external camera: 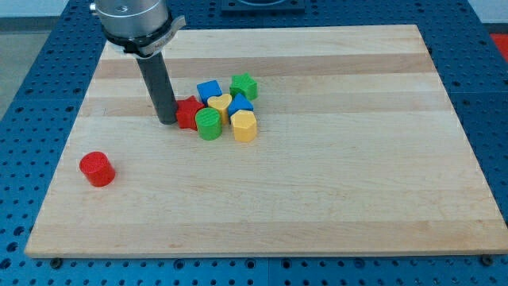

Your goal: Move the red circle diagonally to the bottom left of the red star

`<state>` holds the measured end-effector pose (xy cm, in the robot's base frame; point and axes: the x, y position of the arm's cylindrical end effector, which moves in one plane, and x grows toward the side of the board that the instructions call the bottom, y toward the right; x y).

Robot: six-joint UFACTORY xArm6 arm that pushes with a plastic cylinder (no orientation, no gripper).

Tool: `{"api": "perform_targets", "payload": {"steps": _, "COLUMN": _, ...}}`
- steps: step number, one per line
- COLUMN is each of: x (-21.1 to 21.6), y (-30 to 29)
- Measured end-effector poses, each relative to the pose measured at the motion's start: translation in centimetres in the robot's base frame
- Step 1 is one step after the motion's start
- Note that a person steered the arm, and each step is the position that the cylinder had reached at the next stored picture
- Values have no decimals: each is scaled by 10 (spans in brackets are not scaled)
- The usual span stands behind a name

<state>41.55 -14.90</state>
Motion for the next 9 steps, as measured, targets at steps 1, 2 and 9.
{"api": "perform_targets", "payload": {"steps": 1, "x": 29, "y": -17}}
{"api": "perform_targets", "payload": {"steps": 2, "x": 48, "y": -104}}
{"api": "perform_targets", "payload": {"steps": 9, "x": 161, "y": -154}}
